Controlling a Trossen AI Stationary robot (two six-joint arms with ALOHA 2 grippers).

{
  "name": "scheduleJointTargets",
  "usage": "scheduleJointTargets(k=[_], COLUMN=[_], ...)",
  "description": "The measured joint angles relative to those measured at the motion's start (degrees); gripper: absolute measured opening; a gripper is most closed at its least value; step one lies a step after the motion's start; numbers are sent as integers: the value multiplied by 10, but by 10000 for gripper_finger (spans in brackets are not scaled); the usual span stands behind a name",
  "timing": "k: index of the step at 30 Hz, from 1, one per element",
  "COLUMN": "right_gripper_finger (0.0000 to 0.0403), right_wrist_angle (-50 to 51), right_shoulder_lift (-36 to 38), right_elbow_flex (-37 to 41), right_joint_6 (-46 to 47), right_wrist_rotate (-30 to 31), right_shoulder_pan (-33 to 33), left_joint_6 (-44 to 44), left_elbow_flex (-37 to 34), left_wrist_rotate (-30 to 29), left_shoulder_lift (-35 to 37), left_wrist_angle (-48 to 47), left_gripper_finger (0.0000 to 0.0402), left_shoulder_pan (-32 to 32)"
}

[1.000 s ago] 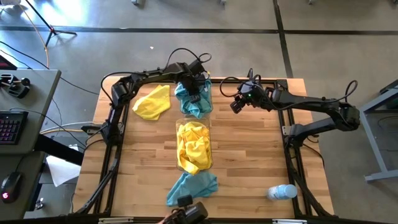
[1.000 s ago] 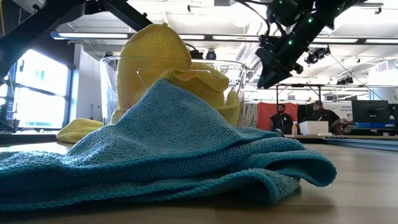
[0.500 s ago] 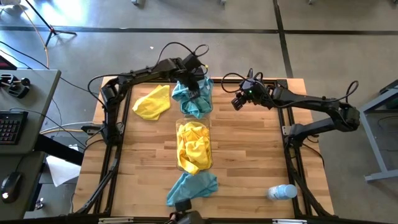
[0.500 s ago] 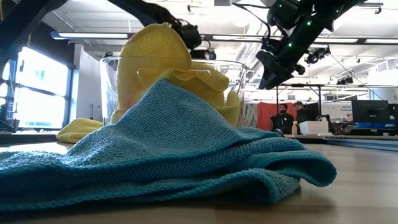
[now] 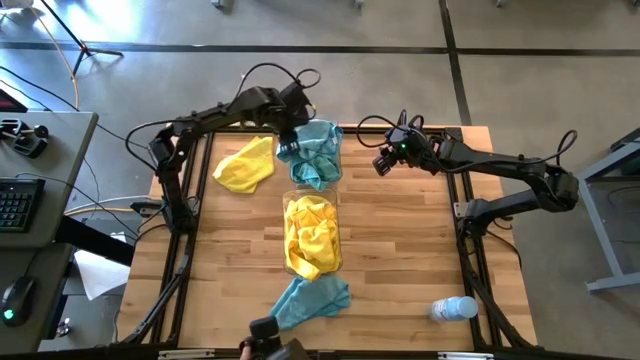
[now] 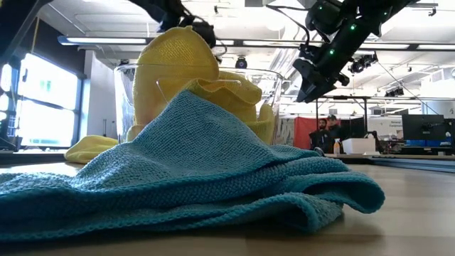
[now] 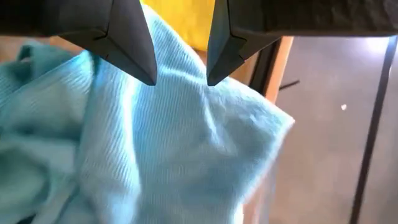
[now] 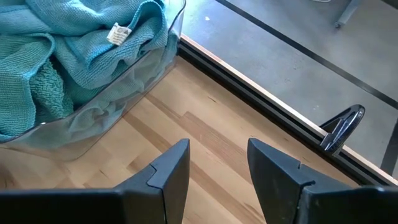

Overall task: Sort microfiber towel by color & place in baskets
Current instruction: Put the blue towel into the top transparent bin

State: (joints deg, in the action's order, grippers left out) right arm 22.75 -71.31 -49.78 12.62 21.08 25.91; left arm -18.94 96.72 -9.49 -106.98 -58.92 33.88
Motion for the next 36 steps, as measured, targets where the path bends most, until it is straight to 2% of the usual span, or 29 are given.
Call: scheduleJointTargets(k=[4,9,11,16,22,27,36], right_gripper_finger=[156,156,156,156,156,156,156], right_wrist_angle=[-1,-11,-12,-12,-12,-12,-12], right_shoulder_lift=[0,0,0,0,0,0,0], right_elbow_flex=[0,0,0,0,0,0,0], right_joint_6=[6,22,45,70,76,95,110], right_wrist_rotate=[0,0,0,0,0,0,0], right_shoulder_pan=[0,0,0,0,0,0,0], left_joint_6=[-38,-83,-102,-127,-127,-117,-112], left_elbow_flex=[-21,-37,-47,-67,-67,-63,-64], left_wrist_rotate=[19,96,109,117,117,85,73], left_shoulder_lift=[-1,-1,-1,-12,-80,-123,-127], left_wrist_angle=[10,90,121,138,141,142,139], left_gripper_finger=[131,131,131,131,131,131,131], left_shoulder_pan=[2,-2,-3,-7,-17,-30,-31])
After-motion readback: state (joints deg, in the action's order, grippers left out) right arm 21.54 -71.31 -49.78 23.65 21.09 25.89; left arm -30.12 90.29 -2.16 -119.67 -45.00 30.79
